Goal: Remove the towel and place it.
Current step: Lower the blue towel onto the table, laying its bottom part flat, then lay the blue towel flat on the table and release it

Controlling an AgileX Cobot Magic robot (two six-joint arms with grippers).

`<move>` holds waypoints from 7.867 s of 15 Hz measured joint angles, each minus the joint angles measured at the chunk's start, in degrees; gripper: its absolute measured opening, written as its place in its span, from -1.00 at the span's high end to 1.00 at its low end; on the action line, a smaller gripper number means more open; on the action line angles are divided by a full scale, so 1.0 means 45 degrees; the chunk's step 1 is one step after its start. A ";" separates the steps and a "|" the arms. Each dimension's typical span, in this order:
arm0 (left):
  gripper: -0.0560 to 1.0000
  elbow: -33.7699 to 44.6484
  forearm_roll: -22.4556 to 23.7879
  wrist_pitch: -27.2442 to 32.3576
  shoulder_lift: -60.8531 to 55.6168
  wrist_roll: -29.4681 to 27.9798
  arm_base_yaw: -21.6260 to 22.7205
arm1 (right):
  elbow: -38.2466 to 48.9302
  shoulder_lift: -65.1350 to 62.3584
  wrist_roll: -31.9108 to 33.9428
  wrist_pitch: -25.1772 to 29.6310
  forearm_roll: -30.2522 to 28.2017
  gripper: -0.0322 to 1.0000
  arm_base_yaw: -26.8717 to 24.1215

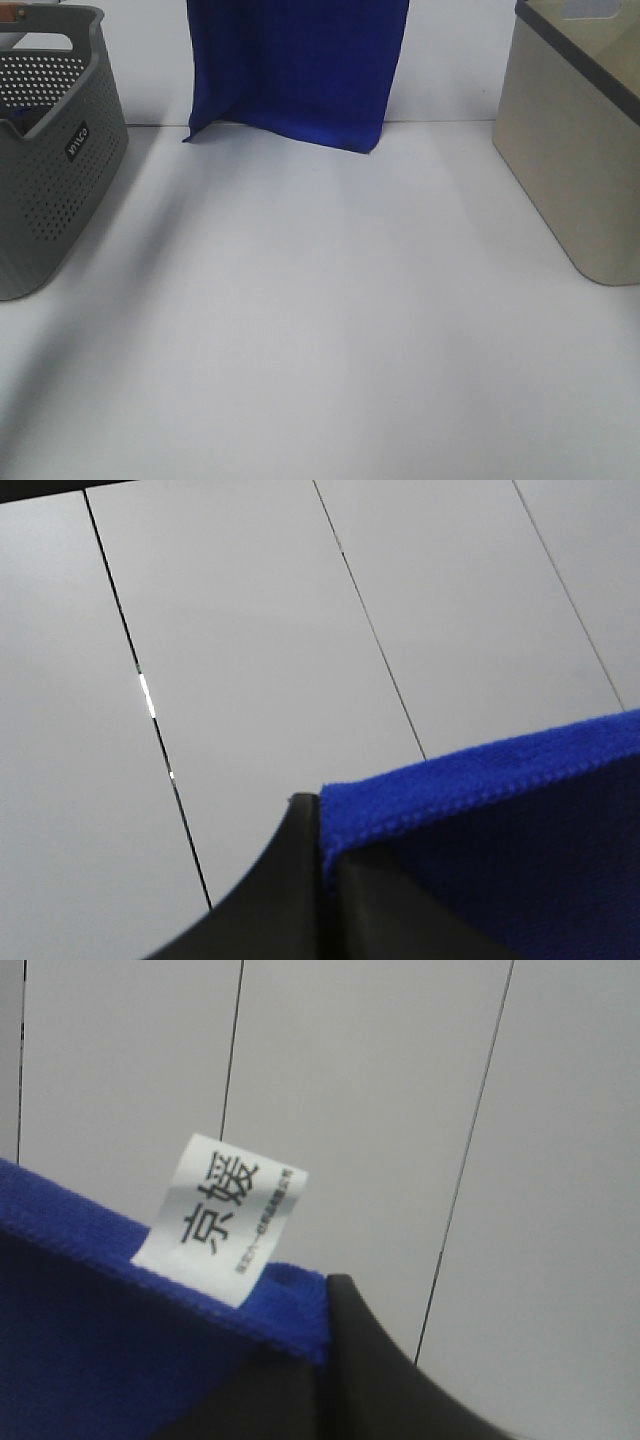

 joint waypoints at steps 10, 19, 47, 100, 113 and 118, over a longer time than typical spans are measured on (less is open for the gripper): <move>0.89 0.0000 -0.3820 1.2847 -0.0560 0.3756 -0.2623 | -0.0025 -0.0764 0.0000 0.7639 0.0064 0.91 -0.0051; 0.89 0.0000 -0.8505 1.8437 -0.2521 0.6150 -0.2317 | -0.0025 -0.1311 -0.0242 1.3866 0.1197 0.91 -0.0089; 0.89 1.6157 -1.1574 1.8335 -1.4604 0.6443 -0.4151 | 1.2198 -1.0848 -0.0013 1.3917 0.2941 0.91 0.0000; -0.38 2.6636 -1.6743 1.5865 -0.9664 0.8683 -0.5284 | 2.3479 -0.6392 -0.1935 1.1548 0.7474 -0.24 0.0000; -0.41 1.9455 -1.3102 1.6730 -0.9524 0.7181 -0.1783 | 1.3636 -0.5781 0.0458 1.3038 0.3438 -0.25 -0.0013; -0.41 1.5648 -1.1103 1.6883 -0.7398 0.5819 -0.1171 | 0.7461 -0.2355 0.0649 1.3840 0.2941 -0.25 -0.0025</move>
